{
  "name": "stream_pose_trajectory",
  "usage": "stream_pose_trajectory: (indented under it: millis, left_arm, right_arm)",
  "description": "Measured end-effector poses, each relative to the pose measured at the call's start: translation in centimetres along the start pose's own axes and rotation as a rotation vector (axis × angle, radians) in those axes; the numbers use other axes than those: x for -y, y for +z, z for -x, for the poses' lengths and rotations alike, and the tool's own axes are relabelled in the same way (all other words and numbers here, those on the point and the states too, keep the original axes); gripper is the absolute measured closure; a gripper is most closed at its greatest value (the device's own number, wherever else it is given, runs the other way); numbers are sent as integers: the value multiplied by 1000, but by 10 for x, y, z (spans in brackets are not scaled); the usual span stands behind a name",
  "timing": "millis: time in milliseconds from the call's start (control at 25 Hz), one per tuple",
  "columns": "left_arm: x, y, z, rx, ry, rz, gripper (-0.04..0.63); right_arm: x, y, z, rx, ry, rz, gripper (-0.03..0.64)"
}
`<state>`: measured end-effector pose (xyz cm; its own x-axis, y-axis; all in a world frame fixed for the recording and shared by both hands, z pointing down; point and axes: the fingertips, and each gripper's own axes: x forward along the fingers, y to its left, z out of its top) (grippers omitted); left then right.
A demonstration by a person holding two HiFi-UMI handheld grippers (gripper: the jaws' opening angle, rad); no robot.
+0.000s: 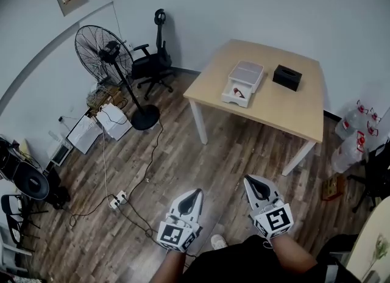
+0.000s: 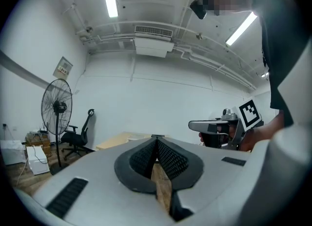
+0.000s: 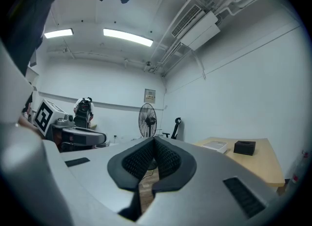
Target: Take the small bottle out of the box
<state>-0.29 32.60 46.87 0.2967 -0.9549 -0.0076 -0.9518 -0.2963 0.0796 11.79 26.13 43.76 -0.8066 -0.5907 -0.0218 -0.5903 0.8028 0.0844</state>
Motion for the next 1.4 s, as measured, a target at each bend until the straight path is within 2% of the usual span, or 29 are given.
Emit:
stream_pose_trajectory:
  millis: [400,640,840,1040,1400]
  left_arm:
    - [-44,-4,-33,-3,-13,0,583]
    - [-84,-6,-71,-45,2,7,583]
    - [-116,-6,-126,-55,1,8,583]
    - [-136,2,-183,-58,-13,-3,583]
    - [-155,5,-281,-63,-37,-1,583]
  right_arm:
    - [25,-4,-54,-7,-48,24,605]
    - [55,-16,-106,-27,-68,33,605]
    - [100,-18,-153,-37,-111,38,605]
    - [150,-12,-182,-2,-152,41,605]
    - [222,-30,-235,-22,-110,15,604]
